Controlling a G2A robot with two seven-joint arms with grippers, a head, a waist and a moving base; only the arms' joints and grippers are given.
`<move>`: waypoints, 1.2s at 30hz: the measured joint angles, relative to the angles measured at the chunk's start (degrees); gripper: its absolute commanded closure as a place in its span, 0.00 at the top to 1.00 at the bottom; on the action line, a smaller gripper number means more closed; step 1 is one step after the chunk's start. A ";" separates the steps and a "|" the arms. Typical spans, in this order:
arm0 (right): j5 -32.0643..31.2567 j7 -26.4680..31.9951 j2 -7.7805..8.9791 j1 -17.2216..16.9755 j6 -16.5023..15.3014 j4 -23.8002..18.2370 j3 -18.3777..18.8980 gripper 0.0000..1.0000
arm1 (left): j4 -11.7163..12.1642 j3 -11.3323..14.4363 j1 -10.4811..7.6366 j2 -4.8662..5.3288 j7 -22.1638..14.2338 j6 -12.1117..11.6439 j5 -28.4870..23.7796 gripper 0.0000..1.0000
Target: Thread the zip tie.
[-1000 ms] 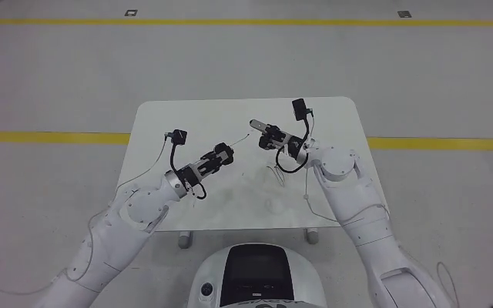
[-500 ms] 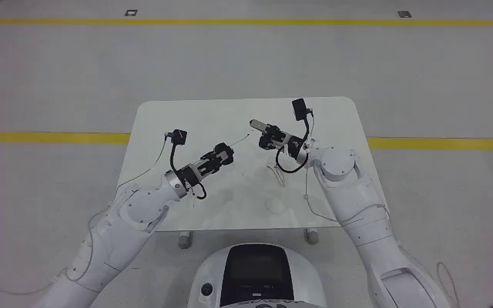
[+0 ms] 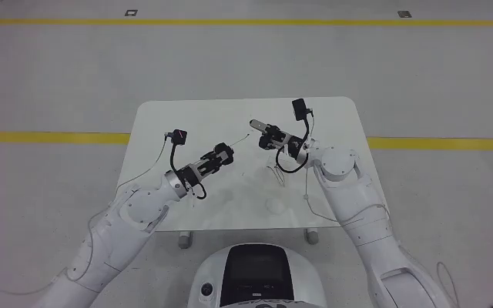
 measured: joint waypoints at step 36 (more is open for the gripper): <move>0.00 0.00 0.00 0.00 0.00 0.00 0.00 1.00 | 5.66 -3.85 -1.28 -0.62 -17.74 0.37 -26.54 0.00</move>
